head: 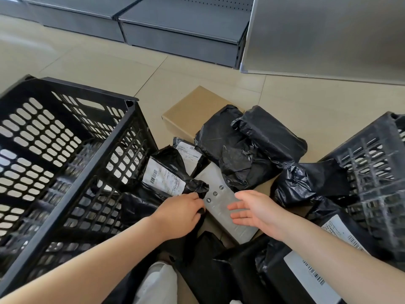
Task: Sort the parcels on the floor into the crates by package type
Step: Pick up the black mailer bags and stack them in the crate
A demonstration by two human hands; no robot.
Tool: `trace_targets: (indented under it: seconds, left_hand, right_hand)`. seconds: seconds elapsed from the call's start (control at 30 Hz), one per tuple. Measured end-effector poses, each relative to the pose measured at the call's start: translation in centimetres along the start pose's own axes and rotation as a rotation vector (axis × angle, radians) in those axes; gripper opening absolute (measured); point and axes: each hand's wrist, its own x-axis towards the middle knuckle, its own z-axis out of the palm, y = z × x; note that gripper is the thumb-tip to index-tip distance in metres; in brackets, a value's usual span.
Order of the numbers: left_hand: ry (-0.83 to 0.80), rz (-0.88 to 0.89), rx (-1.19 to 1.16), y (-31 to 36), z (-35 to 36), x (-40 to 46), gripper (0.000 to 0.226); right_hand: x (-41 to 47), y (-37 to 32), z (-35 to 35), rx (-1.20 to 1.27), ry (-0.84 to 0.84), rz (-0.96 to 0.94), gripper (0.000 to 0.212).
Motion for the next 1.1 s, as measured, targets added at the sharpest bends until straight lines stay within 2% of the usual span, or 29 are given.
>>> trace_targets:
  seconds: [0.27, 0.43, 0.5, 0.67, 0.73, 0.8, 0.83, 0.87, 0.9, 0.93, 0.97, 1.0, 1.03, 1.1]
  left_hand:
    - [0.256, -0.102, -0.329, 1.2, -4.3, -1.4, 0.022]
    - [0.475, -0.146, -0.568, 2.8, -6.8, -2.2, 0.027]
    - [0.564, -0.145, -0.640, 3.9, -7.6, -2.8, 0.029]
    - [0.790, -0.017, -0.756, 6.0, -9.0, -4.1, 0.030]
    - [0.841, 0.050, -0.789, 6.7, -9.2, -5.1, 0.030]
    - [0.875, 0.185, -0.810, 6.7, -10.1, -4.8, 0.027]
    - [0.865, 0.284, -0.708, 5.7, -10.0, -5.4, 0.037]
    - [0.816, 0.307, -0.646, 6.0, -10.0, -6.0, 0.083]
    - [0.884, 0.306, -0.627, 4.3, -9.7, -5.4, 0.115]
    - [0.835, 0.340, -0.579, 3.1, -9.0, -5.3, 0.122]
    - [0.760, 0.371, -0.589, 2.8, -8.5, -6.3, 0.081]
    - [0.871, 0.389, -0.552, 3.0, -7.6, -6.6, 0.056]
    - [0.900, 0.443, -0.569, 3.2, -7.2, -6.3, 0.036]
    - [0.839, 0.426, -0.793, 4.8, -7.2, -6.9, 0.023]
  right_hand:
    - [-0.1, 0.5, 0.1, 0.045, -0.039, 0.028, 0.030]
    - [-0.8, 1.1, -0.4, 0.128, -0.114, 0.140, 0.031]
    - [-1.0, 1.1, -0.8, 0.138, -0.157, 0.180, 0.038]
    - [-1.8, 0.6, -0.8, -0.026, -0.403, 0.230, 0.067]
    - [-2.2, 0.4, -0.3, -0.056, -0.464, 0.245, 0.068]
    - [-2.6, -0.1, 0.3, -0.072, -0.514, 0.253, 0.055]
    - [-2.7, -0.1, 0.6, -0.048, -0.527, 0.267, 0.044]
    - [-2.9, -0.2, 0.7, -0.021, -0.518, 0.274, 0.042]
    - [-3.0, -0.2, 0.6, -0.002, -0.526, 0.253, 0.046]
    - [-3.2, -0.3, 0.5, 0.015, -0.524, 0.230, 0.051]
    - [-3.4, -0.5, 0.4, 0.047, -0.510, 0.213, 0.054]
    - [-3.7, -0.6, 0.4, 0.080, -0.502, 0.195, 0.053]
    - [-3.9, -0.6, 0.2, 0.098, -0.496, 0.182, 0.050]
    - [-3.9, -0.5, 0.2, 0.135, -0.501, 0.184, 0.045]
